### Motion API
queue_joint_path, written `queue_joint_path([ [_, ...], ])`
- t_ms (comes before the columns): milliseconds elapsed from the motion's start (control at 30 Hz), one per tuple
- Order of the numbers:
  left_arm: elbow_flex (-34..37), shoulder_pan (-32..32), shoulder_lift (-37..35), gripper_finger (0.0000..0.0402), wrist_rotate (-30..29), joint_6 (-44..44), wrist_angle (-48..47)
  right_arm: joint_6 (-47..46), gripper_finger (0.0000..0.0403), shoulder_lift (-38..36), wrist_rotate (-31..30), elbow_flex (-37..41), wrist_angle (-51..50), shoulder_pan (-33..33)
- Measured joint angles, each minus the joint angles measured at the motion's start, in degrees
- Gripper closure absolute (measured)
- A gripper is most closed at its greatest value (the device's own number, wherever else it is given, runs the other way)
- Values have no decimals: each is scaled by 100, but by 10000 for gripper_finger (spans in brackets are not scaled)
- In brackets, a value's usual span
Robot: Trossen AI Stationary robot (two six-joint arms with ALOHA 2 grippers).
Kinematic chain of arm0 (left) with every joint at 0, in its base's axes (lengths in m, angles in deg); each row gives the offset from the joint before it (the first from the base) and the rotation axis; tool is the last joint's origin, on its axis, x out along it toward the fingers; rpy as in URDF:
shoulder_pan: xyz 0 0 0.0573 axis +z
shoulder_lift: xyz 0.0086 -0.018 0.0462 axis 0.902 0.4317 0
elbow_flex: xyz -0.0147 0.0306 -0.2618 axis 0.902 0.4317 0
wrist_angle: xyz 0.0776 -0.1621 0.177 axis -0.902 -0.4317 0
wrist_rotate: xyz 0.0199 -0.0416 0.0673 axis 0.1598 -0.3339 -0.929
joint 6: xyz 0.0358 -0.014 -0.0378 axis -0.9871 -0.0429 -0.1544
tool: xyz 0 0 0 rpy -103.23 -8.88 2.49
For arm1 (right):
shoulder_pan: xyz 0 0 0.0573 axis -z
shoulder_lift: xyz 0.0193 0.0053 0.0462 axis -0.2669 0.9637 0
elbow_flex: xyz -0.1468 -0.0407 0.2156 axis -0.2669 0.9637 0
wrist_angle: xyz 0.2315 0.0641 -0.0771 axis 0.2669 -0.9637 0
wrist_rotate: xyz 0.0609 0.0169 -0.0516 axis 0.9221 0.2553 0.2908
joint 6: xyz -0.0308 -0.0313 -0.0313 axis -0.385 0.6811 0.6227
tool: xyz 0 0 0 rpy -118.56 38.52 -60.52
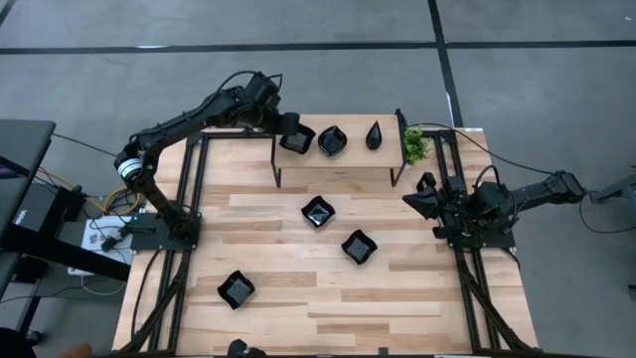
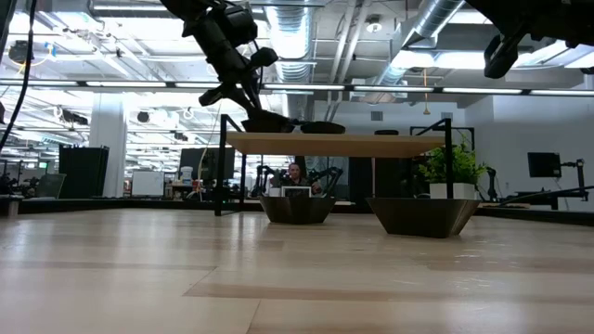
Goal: Pick & Place Mini shaped plates
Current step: Stack the distorted square plate on top of the other distorted square plate on the shelf, then stack the distorted square plate on top of the other distorted square plates on the shelf
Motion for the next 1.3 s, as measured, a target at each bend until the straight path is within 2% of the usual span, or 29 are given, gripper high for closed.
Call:
queue_joint_path([
  [400,0,32,-38,329,-36,0,66,0,403,-2,2,0,0,1],
  [767,0,-23,-707,328,-79,2,146,0,403,-2,2,0,2,2],
  [967,1,-778,-1147,328,-8,-26,-132,0,403,0,2,0,0,0],
  [1167,2,-1941,-1513,328,-25,-114,-1056,0,403,0,2,0,1,1],
  [1300,3,-2834,-1661,327,-437,151,-1831,0,403,-2,2,0,2,2],
])
